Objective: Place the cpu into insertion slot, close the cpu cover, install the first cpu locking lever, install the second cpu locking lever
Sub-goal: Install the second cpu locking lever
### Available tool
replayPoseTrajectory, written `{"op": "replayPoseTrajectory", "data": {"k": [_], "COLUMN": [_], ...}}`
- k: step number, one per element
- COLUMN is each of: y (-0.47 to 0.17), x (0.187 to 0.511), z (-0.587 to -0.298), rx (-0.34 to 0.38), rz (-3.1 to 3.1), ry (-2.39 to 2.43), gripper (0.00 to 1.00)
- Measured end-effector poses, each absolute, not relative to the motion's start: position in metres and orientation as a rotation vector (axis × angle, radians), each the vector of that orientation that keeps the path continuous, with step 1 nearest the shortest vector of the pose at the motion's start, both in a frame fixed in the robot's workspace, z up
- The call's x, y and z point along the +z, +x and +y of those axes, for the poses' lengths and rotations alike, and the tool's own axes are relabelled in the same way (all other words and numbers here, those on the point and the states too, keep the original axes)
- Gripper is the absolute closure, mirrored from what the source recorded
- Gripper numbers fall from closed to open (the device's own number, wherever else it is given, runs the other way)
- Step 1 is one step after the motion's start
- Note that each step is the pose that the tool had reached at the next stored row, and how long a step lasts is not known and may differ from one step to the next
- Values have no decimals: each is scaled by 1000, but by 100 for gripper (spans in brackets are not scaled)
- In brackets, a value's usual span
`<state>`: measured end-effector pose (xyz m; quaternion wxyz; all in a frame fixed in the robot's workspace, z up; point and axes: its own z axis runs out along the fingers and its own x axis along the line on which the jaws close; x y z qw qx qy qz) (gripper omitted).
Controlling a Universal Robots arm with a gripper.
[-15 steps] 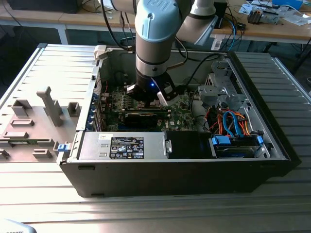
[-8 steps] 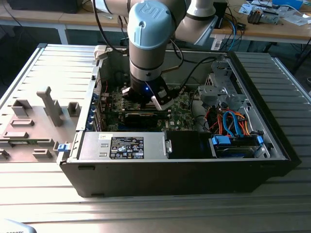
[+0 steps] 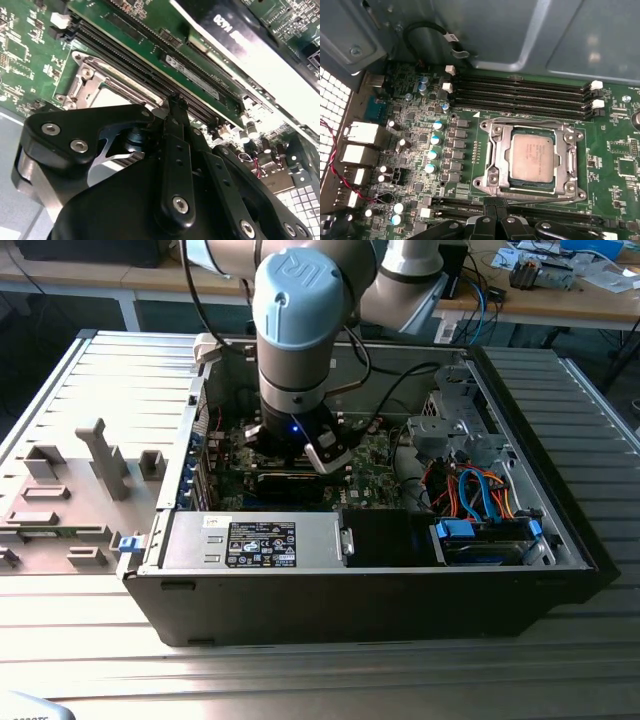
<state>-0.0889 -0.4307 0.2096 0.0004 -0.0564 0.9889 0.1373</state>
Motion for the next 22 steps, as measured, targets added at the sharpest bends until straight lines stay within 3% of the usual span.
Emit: {"op": "replayPoseTrajectory", "data": {"k": [22], "y": [-102], "x": [198], "z": [-417], "rx": [454], "rz": [3102], "ry": [-177], "gripper": [89]}}
